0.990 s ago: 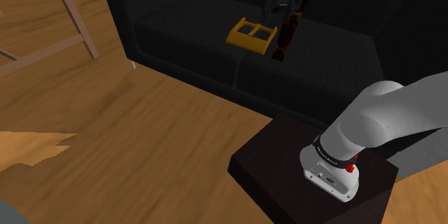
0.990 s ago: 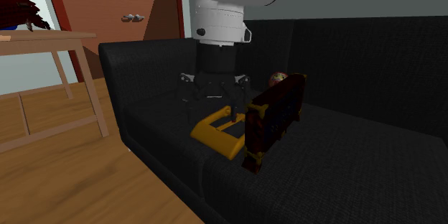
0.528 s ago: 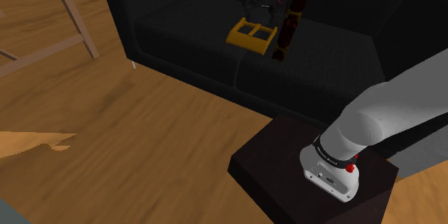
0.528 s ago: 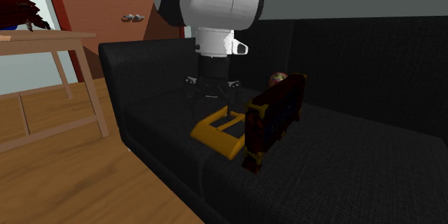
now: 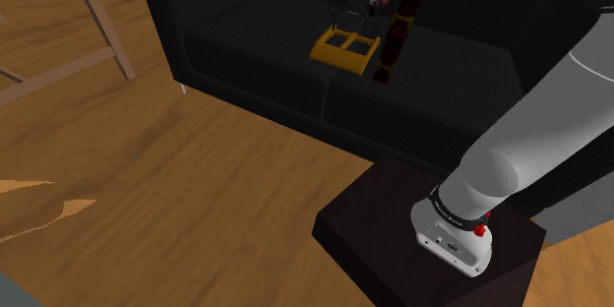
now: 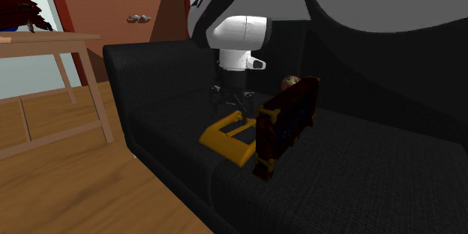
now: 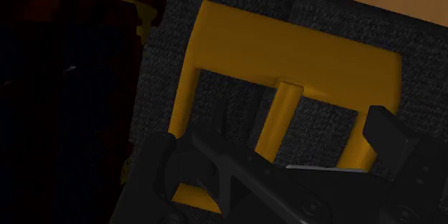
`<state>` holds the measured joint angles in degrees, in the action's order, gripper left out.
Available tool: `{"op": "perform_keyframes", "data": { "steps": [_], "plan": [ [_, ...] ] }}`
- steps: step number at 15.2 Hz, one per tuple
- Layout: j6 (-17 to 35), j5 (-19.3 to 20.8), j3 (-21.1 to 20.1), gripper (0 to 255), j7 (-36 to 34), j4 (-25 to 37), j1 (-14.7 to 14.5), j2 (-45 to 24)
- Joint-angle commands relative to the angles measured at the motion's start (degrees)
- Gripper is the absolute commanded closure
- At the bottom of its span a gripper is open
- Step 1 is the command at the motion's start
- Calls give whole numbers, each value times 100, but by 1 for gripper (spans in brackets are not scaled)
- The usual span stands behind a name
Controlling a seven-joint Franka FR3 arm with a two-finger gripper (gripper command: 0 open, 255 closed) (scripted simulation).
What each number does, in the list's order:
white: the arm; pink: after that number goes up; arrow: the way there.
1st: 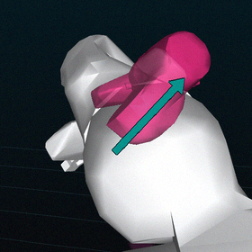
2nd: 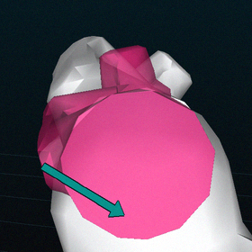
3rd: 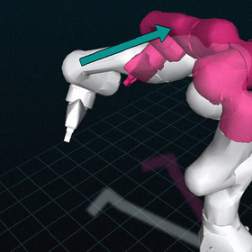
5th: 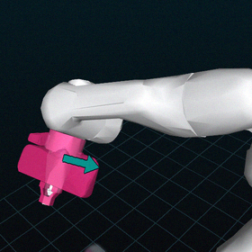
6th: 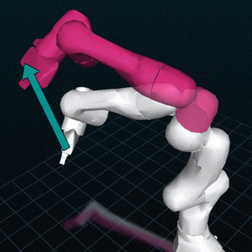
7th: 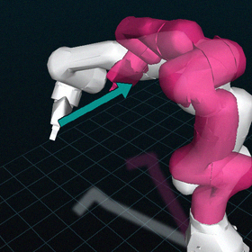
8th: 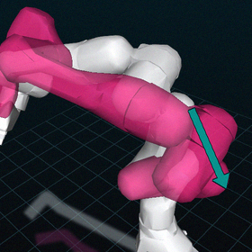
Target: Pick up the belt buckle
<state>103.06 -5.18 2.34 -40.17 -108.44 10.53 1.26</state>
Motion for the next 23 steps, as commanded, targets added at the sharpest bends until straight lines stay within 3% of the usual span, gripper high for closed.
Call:
{"op": "perform_keyframes", "data": {
  "steps": [1,5,14,15,23],
  "plan": [
    [23,-16,93,0,-350,278,97,-349],
    [60,-69,251,0,-852,686,238,-875],
    [609,-97,247,0,-798,256,234,-996],
    [610,-97,248,255,-795,255,236,-996],
    [616,-96,248,255,-794,244,236,-991]
  ]
}}
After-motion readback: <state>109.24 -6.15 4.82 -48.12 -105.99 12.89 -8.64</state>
